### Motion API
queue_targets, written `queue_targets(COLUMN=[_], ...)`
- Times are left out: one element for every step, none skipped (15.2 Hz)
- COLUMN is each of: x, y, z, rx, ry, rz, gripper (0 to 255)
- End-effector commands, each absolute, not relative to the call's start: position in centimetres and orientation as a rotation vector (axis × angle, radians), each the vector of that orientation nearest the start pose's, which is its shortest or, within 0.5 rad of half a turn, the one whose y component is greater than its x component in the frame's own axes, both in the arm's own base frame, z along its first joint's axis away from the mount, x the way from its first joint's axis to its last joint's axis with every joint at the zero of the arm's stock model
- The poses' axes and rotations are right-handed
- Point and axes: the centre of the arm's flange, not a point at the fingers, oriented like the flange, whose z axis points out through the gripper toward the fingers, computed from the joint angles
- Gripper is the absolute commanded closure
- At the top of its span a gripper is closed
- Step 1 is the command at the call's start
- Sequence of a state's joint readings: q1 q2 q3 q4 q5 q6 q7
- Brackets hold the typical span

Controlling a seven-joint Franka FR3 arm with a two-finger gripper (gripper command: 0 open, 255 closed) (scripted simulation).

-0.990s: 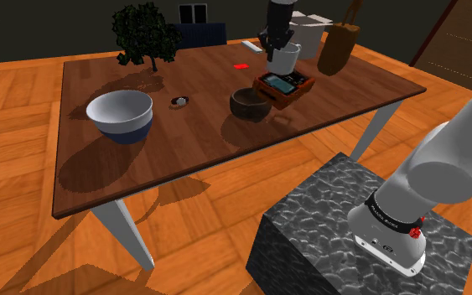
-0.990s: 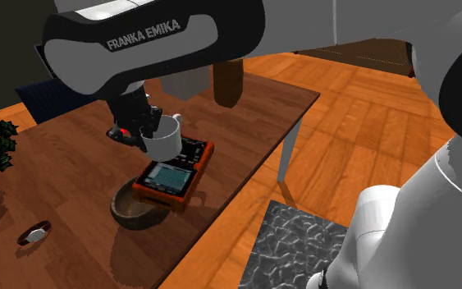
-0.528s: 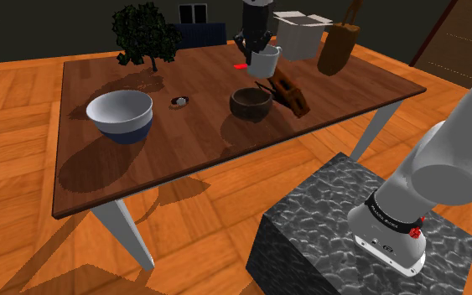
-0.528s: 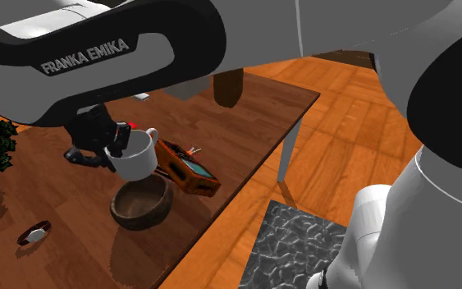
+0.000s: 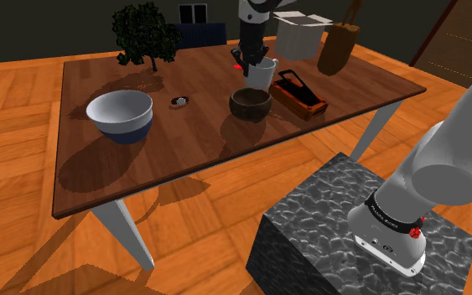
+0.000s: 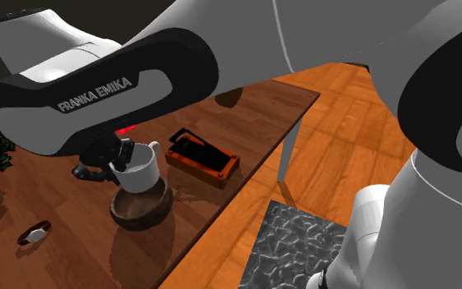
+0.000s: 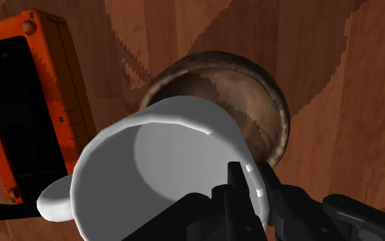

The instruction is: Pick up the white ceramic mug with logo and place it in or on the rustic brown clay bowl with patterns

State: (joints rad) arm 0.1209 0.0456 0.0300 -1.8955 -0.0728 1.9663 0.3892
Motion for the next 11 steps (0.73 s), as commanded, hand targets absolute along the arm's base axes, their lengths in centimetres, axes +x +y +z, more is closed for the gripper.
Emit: queue_targets(x=[57.0, 57.0, 57.0, 57.0, 57.0, 57.0, 57.0, 57.0, 57.0, 57.0, 57.0], y=[8.1, 8.1, 8.1, 8.1, 8.1, 8.1, 8.1, 8.1, 8.1, 8.1, 8.1], z=[46.7, 46.2, 45.7, 45.2, 44.6, 44.1, 44.1, 44.1, 44.1, 44.1, 44.1], rx=[-3.18, -3.18, -3.18, -3.18, -3.18, -3.18, -3.18, -3.18, -3.18, -3.18, -3.18], ry=[0.337, 0.337, 0.337, 0.337, 0.337, 0.337, 0.337, 0.337, 0.337, 0.337, 0.337], rz=[-0.068, -0.068, -0.068, -0.068, -0.068, -0.068, -0.068, -0.068, -0.068, -0.068, -0.068], gripper=[255, 255, 255, 255, 255, 255, 255, 255, 255, 255, 255])
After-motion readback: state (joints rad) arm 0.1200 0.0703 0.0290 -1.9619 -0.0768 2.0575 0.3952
